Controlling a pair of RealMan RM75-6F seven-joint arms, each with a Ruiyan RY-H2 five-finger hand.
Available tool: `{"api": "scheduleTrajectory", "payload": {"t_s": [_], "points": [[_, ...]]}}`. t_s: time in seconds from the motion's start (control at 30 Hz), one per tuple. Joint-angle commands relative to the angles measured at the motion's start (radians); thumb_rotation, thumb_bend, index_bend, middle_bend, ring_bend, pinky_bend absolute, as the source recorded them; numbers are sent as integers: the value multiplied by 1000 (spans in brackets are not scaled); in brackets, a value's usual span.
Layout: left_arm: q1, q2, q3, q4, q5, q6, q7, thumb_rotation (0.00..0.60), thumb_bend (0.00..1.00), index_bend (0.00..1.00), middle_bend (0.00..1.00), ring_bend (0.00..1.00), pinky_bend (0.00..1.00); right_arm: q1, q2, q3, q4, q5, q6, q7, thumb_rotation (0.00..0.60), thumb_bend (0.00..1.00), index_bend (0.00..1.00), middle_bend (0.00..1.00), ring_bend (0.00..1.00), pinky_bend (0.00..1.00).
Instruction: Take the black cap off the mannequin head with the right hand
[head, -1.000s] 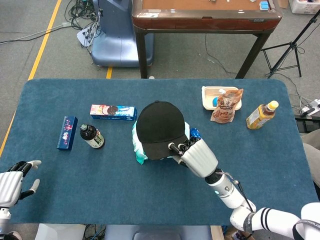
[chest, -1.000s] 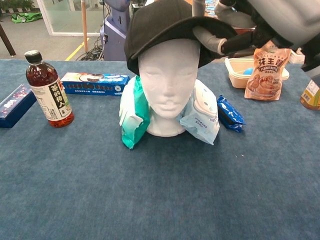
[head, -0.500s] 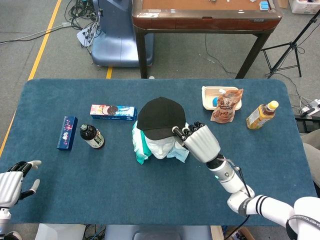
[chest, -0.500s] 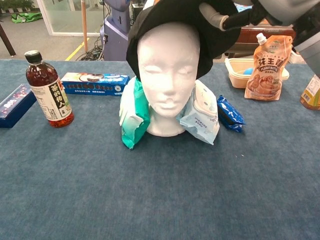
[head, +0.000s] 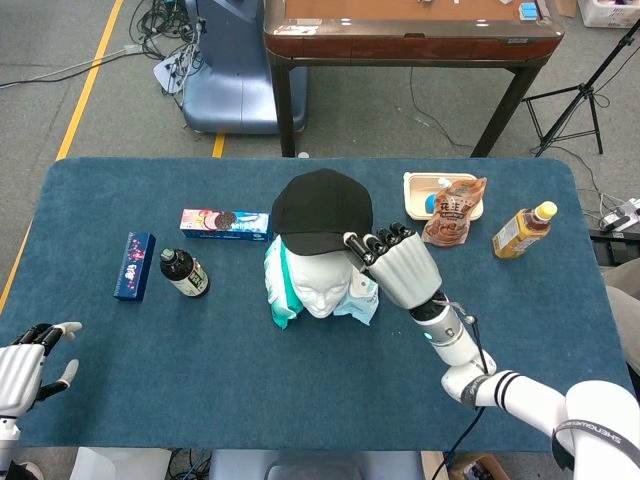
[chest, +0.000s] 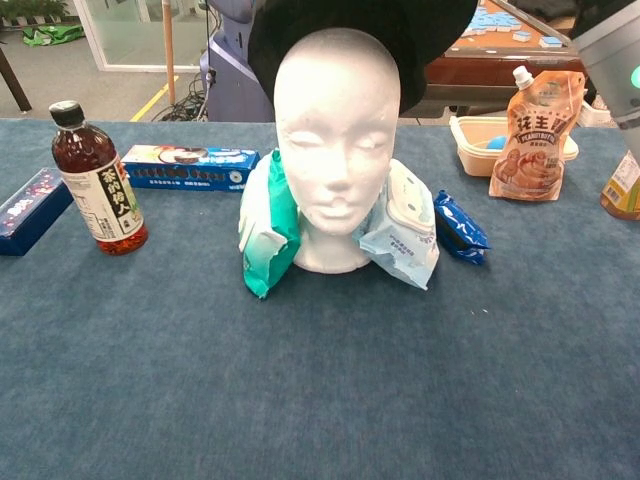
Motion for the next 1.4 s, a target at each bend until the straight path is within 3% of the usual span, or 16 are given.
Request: {"api": "scheduleTrajectory", "payload": {"t_s": [0.03, 0.43, 0.83, 1.13, 1.4], "points": [[-1, -1, 0, -1, -1, -2, 3, 600, 339, 279, 384, 246, 359, 12, 19, 15, -8, 7, 5, -19, 600, 433, 762, 1000, 979, 1000], [2, 1, 0, -3, -3, 1, 0, 600, 339, 279, 384, 246, 359, 9, 127, 28, -42, 24, 23, -85, 600, 433, 762, 1000, 979, 1000], [3, -4, 0, -4, 1, 5, 13, 600, 338, 279, 384, 246, 359, -172, 276, -103, -90, -36, 146, -152, 600, 433, 762, 1000, 979, 1000], [-1, -10, -2, -3, -3, -2, 27, 600, 339, 279, 384, 246, 359, -292, 301, -166, -36, 7, 173, -133, 600, 433, 762, 1000, 979, 1000], [-3, -12, -3, -2, -3, -3, 29, 600, 339, 279, 384, 246, 359, -343, 268, -203, 52, 35, 156, -95, 600, 433, 762, 1000, 979, 1000]]}}
